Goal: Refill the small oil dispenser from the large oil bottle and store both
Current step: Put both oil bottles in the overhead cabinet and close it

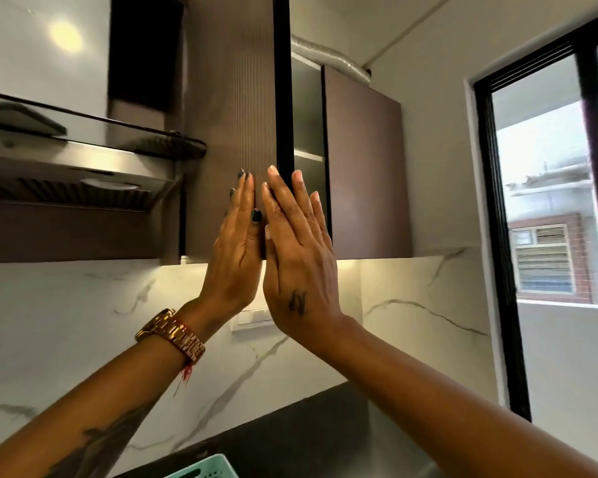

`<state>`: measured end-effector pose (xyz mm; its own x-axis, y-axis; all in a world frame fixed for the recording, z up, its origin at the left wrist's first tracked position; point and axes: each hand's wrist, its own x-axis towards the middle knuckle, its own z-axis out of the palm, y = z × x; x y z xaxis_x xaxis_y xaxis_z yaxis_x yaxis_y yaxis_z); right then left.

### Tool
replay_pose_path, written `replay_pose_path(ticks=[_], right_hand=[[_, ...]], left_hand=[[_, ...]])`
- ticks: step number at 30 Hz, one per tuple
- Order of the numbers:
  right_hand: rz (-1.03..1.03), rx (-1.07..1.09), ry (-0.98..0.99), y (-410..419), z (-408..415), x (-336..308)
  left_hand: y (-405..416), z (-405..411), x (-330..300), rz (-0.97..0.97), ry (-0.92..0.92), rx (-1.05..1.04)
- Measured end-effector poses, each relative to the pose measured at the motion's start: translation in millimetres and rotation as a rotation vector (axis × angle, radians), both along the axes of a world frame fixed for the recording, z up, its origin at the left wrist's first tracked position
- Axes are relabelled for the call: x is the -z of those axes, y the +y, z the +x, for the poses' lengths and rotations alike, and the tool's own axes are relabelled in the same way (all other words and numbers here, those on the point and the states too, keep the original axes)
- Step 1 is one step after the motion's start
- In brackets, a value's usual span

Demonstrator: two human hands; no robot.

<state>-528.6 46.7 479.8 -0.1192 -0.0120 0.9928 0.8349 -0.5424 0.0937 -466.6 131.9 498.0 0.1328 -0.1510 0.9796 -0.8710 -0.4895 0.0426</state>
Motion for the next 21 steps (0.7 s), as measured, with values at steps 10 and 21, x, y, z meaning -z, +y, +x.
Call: replay_pose_path(ticks=[10,21], right_hand=[[0.057,-0.083,-0.016,-73.5,58.9,5.6],[0.025,0.112,-0.123,-183.7,173.1,3.8]], left_hand=[[-80.8,41.7,3.7,-0.121,-0.091,-0.058],[-160.5,125.1,-3.8,-0.063,-0.140,-0.343]])
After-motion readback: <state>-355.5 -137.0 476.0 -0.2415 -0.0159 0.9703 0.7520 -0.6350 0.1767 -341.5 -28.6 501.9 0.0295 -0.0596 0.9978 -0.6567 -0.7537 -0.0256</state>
